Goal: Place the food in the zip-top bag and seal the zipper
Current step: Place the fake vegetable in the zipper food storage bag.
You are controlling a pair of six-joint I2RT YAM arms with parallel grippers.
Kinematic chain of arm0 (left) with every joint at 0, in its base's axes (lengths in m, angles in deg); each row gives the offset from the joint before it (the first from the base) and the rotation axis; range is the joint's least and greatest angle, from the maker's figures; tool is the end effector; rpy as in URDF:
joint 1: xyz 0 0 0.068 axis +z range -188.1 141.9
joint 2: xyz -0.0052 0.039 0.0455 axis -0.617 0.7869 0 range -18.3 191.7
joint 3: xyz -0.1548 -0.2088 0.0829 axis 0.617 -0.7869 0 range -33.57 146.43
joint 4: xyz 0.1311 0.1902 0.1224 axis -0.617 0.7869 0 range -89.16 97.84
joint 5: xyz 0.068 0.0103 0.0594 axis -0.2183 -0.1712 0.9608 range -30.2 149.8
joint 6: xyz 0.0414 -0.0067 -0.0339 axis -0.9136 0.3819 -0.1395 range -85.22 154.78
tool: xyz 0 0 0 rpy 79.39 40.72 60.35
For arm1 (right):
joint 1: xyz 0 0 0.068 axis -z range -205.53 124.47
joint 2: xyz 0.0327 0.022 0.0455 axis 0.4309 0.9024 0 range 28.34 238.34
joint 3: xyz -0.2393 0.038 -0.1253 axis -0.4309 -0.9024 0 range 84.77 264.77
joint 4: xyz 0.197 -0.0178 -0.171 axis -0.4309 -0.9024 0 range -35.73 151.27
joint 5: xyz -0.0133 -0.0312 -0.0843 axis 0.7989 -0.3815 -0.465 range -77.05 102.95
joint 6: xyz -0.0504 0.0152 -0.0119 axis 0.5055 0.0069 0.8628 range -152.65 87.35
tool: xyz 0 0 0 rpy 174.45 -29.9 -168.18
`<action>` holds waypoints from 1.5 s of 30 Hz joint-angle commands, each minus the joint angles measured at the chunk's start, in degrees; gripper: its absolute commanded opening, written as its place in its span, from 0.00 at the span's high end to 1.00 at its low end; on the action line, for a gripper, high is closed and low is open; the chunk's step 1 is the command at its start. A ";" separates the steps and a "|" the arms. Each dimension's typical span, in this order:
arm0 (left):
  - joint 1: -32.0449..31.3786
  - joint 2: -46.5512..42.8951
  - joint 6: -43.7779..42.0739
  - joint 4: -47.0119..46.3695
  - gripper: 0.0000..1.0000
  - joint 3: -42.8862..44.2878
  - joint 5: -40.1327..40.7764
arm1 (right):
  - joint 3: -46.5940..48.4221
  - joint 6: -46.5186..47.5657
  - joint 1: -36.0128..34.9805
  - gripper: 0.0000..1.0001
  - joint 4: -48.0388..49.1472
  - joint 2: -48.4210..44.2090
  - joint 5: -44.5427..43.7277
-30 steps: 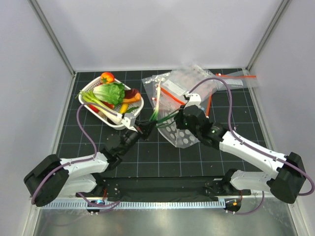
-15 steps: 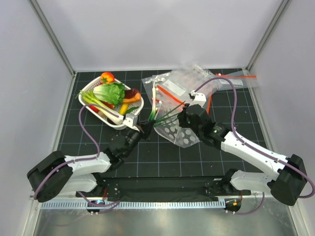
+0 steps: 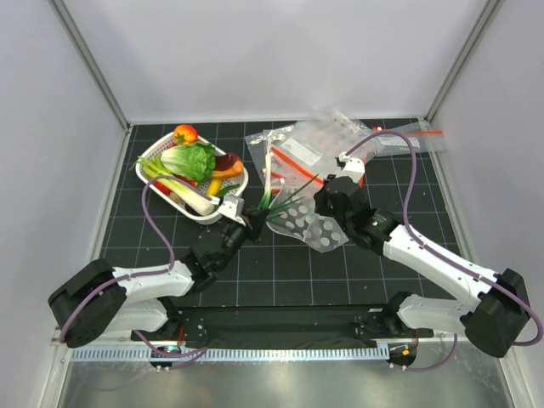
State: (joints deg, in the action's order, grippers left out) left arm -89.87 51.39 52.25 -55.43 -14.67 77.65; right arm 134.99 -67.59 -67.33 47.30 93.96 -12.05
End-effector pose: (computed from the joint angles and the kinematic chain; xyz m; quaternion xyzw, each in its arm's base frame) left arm 0.1553 -0.1795 0.2195 0.0862 0.6687 -0.3295 0.6609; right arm 0.2007 0.1593 0.2945 0.0585 0.8479 0.1593 0.5023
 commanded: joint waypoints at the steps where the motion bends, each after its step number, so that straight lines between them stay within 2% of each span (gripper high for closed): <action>1: -0.52 -0.08 -1.92 -0.33 1.00 2.37 -0.09 | 0.06 -1.36 1.19 0.99 1.06 -0.68 -2.16; 9: -6.33 -0.35 -10.88 3.36 1.00 5.27 -1.84 | 0.23 -0.04 3.13 0.99 1.32 0.99 -1.99; 18: -7.03 -1.31 -10.36 6.52 1.00 6.41 -5.54 | -0.03 1.36 5.24 0.99 2.29 1.17 -1.38; 23: -9.67 1.67 -13.07 14.59 1.00 10.80 -0.28 | -0.47 1.54 5.42 0.99 3.17 0.64 0.12; 30: -10.19 5.36 -12.82 21.80 1.00 16.08 0.79 | -0.03 3.47 5.41 0.99 2.29 -0.06 2.23; 36: -10.55 7.65 -12.73 26.91 1.00 19.42 -2.73 | 0.23 3.56 5.41 0.99 1.85 -1.29 0.57; 41: -10.63 7.48 -14.48 27.35 1.00 18.64 -6.14 | 0.06 3.82 5.41 0.99 1.50 -1.99 -1.29; 45: -10.63 6.51 -15.10 31.73 1.00 19.33 -5.98 | 0.23 4.79 5.41 0.99 1.32 -1.82 -1.11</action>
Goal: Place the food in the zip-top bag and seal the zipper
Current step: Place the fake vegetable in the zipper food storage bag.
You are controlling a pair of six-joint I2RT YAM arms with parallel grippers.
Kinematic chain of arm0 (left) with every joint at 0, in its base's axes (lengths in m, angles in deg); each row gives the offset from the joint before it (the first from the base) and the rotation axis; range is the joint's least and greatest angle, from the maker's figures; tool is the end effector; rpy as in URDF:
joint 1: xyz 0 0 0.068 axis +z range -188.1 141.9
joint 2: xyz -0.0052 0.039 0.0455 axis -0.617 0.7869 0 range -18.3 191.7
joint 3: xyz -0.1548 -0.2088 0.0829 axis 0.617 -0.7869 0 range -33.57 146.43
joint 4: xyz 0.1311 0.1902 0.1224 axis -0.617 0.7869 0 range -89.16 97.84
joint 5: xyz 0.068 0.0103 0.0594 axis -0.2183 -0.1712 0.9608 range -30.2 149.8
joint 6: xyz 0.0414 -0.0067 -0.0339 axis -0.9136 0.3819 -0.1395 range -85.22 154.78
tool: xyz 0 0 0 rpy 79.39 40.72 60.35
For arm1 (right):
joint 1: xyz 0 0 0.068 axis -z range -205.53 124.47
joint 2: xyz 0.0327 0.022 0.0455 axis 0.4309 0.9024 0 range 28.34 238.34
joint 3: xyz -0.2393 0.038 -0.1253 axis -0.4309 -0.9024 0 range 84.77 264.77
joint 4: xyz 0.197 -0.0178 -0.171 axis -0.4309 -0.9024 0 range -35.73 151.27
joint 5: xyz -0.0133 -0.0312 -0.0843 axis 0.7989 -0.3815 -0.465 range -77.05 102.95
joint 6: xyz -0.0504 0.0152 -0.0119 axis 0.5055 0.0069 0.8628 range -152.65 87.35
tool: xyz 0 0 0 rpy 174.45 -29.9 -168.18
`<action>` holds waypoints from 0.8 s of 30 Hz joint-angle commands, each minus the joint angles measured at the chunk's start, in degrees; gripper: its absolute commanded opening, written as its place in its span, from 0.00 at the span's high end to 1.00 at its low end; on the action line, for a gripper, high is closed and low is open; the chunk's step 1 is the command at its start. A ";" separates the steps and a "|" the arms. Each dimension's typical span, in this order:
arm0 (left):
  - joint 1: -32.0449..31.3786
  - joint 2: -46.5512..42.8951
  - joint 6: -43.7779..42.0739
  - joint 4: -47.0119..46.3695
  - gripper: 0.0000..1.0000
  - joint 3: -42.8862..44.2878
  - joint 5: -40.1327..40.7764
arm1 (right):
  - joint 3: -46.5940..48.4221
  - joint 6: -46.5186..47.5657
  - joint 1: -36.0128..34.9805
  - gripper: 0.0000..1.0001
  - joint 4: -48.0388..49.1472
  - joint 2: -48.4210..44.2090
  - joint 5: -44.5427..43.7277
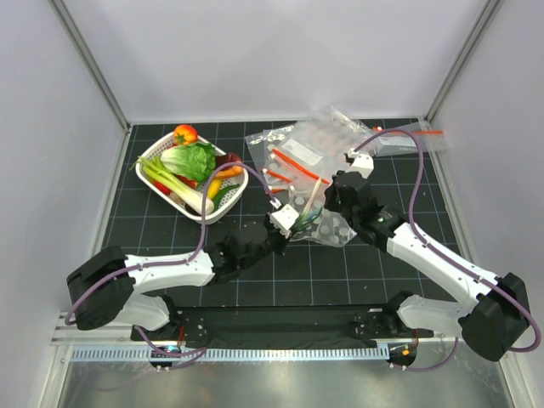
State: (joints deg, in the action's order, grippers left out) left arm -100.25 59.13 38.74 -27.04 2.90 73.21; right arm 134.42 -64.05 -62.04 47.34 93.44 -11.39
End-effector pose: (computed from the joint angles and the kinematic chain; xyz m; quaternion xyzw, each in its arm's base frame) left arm 0.1441 -0.2549 0.2313 0.3147 0.7149 -0.2602 0.5676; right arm 0.2126 0.1392 0.2932 0.0686 0.8479 0.1245 0.5108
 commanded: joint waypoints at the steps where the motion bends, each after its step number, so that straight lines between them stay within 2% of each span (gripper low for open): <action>1: -0.25 -1.31 -2.20 5.01 1.00 2.46 -1.98 | 0.80 1.51 0.13 0.99 1.19 -1.38 -1.94; 6: -0.25 -0.44 -5.99 18.70 1.00 7.90 -9.35 | 0.80 2.57 0.13 0.99 1.01 -1.91 -3.08; 9: -0.25 1.32 -5.37 23.55 1.00 10.37 -9.37 | 1.06 2.66 0.13 0.99 0.40 -1.56 -3.79; 13: -0.25 1.59 -6.16 24.19 1.00 11.17 -11.81 | 2.38 2.66 0.13 0.99 -1.18 -0.42 -5.01; 19: -0.25 -4.21 -9.33 19.10 1.00 6.69 -16.22 | 2.65 1.87 0.13 0.99 -1.89 0.11 -7.22; 24: -0.25 -6.76 -10.56 19.70 1.00 6.07 -17.36 | 2.38 2.04 0.21 0.99 -1.54 -0.67 -6.42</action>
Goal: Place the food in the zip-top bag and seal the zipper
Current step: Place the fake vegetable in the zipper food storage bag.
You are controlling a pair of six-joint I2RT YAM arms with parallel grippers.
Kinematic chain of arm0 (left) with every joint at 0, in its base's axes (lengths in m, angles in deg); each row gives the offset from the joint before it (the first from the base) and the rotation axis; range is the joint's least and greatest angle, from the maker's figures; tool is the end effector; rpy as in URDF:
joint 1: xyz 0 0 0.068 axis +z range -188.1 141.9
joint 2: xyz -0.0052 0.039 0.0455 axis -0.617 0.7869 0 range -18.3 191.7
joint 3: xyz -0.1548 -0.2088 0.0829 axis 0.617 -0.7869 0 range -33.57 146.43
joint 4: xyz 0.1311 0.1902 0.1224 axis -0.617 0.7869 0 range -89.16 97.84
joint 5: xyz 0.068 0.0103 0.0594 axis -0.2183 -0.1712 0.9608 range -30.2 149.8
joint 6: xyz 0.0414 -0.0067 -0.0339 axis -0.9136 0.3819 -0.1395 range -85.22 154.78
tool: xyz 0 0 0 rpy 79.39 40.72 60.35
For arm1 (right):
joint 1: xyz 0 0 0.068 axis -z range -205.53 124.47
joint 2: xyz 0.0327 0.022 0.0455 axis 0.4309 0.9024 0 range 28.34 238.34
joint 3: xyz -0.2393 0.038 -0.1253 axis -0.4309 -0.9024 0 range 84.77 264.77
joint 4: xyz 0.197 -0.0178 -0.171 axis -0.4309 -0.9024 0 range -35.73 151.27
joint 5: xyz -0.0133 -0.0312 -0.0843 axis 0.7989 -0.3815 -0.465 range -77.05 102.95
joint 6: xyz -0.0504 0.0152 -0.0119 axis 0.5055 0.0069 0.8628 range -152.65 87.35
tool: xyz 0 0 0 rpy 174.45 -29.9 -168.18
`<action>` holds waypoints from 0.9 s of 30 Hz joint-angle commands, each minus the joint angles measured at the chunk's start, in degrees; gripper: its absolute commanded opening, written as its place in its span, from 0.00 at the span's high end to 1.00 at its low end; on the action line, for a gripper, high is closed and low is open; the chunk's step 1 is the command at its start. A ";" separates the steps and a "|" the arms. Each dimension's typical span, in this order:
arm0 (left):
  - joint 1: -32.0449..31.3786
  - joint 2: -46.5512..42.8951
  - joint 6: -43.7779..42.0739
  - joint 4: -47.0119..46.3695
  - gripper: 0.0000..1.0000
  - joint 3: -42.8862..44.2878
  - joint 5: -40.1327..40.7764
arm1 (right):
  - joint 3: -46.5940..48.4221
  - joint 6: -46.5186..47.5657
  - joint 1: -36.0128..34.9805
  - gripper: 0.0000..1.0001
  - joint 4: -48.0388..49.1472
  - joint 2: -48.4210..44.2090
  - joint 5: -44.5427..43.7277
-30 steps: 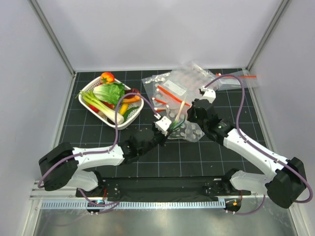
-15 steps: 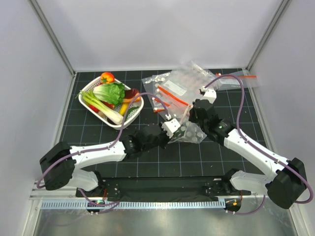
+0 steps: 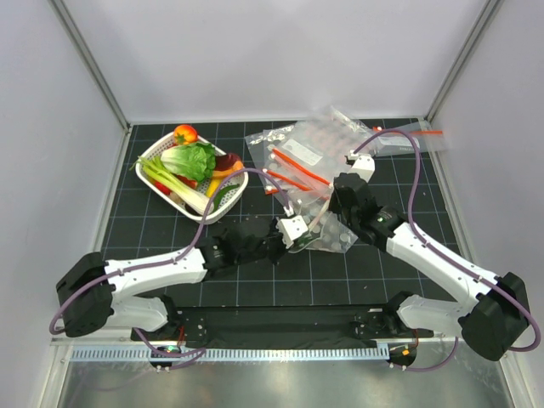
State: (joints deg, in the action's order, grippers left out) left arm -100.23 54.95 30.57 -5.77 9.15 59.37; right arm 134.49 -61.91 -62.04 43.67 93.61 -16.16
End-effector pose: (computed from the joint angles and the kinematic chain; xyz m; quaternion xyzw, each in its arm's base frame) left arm 0.1333 -0.2526 0.2491 0.4604 0.7006 -0.2667 0.4755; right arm 0.2110 0.1347 0.2878 0.0655 0.8571 0.0645 0.5068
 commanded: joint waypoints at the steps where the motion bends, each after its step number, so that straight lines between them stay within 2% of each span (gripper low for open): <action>1: -0.27 -2.94 -2.30 -1.65 1.00 -0.35 -3.27 | 2.14 -0.10 0.21 0.99 2.22 -0.85 -1.57; 6: -0.27 -4.35 -2.56 -2.97 1.00 -1.41 -2.30 | 2.49 -0.19 0.21 0.99 2.14 -0.15 -0.52; 11: -0.27 -1.11 -2.82 3.16 1.00 1.92 2.27 | 1.00 0.86 0.21 0.99 4.32 -3.39 1.58; 14: -0.27 3.19 -2.39 7.82 1.00 5.78 3.68 | 0.03 2.62 0.30 0.99 5.82 -5.06 5.88; 17: -0.27 4.70 -2.12 8.28 1.00 6.94 5.69 | 0.73 4.11 0.21 0.99 5.30 -5.42 8.52; 23: -0.27 3.13 -2.12 8.46 1.00 6.68 9.65 | 1.61 5.70 -0.31 0.99 5.74 -4.72 15.20; 27: -0.27 0.67 -0.98 7.75 1.00 6.33 10.89 | 1.44 6.40 -2.50 0.99 8.90 -2.88 23.89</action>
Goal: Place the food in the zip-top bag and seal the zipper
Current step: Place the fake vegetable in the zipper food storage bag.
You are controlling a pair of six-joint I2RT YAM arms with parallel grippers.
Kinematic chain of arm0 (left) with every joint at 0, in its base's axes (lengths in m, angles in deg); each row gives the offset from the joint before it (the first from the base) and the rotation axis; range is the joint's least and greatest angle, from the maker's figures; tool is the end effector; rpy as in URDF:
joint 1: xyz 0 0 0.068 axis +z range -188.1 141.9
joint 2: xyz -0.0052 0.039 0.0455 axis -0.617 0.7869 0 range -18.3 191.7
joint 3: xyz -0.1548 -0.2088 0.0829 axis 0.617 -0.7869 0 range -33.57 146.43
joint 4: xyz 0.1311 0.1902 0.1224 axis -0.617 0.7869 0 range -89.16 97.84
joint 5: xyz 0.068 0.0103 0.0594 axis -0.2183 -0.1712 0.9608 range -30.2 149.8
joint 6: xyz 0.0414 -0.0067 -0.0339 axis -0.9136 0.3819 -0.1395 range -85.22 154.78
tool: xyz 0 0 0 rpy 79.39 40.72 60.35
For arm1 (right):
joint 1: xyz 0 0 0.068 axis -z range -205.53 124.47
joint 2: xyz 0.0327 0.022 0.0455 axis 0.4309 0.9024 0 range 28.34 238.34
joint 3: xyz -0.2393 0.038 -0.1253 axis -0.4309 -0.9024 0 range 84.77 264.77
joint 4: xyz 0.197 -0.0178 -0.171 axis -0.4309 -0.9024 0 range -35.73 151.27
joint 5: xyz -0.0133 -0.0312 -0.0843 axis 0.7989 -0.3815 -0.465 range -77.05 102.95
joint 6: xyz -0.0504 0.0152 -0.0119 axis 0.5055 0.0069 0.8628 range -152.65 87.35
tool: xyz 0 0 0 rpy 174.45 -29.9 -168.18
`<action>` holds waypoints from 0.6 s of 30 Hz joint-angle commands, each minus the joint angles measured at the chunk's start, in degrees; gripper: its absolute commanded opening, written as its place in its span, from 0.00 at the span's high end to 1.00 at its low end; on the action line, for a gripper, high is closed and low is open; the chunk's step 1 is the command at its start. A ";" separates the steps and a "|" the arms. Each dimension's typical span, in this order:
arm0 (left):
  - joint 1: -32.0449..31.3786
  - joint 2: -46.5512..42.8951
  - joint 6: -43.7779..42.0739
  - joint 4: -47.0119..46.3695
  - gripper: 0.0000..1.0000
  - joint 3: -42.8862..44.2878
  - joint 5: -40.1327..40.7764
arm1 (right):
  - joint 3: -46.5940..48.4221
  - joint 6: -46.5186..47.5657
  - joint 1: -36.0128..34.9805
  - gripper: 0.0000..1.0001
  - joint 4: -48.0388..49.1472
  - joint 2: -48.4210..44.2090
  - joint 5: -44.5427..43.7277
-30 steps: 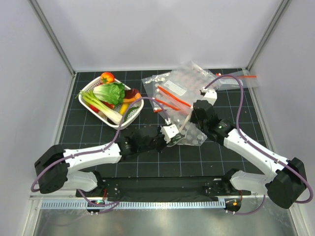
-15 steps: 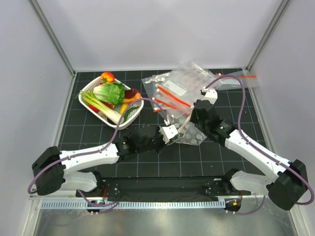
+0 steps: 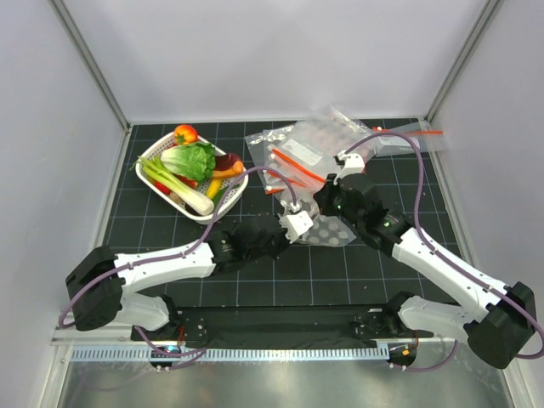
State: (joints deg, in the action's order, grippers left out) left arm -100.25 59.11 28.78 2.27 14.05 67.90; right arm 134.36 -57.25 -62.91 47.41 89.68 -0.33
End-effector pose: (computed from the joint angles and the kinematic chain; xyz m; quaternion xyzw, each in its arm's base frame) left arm 0.1438 -0.2614 0.2449 0.4582 0.7393 -0.1760 0.4609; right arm 0.1984 0.1414 0.3069 -0.0324 0.8422 0.1886 0.5040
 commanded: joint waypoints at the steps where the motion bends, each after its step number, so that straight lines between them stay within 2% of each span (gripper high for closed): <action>1: -0.25 -4.01 0.81 -0.38 1.00 1.43 1.93 | 1.74 2.27 -2.51 0.99 5.69 1.41 9.14; 5: -0.25 -6.12 -0.15 0.15 1.00 0.90 -0.27 | 1.75 7.01 -10.58 0.99 8.76 0.45 7.48; 7: -0.25 -7.44 -1.03 0.33 1.00 0.29 -1.15 | 0.69 8.16 -12.35 0.99 9.99 -1.13 6.60; 12: -0.25 -10.60 -5.16 -0.46 1.00 -1.91 -3.00 | -1.94 7.20 -12.45 0.99 13.51 -4.73 9.66; 18: -0.25 -15.61 -8.58 -6.43 1.00 -6.12 -4.32 | -2.56 3.86 -12.36 0.99 15.54 -6.94 14.68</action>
State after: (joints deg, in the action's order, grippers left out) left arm -100.25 46.87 23.62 1.11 9.72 65.12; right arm 131.73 -51.64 -75.37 57.83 84.08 10.47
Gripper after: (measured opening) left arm 0.054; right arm 0.040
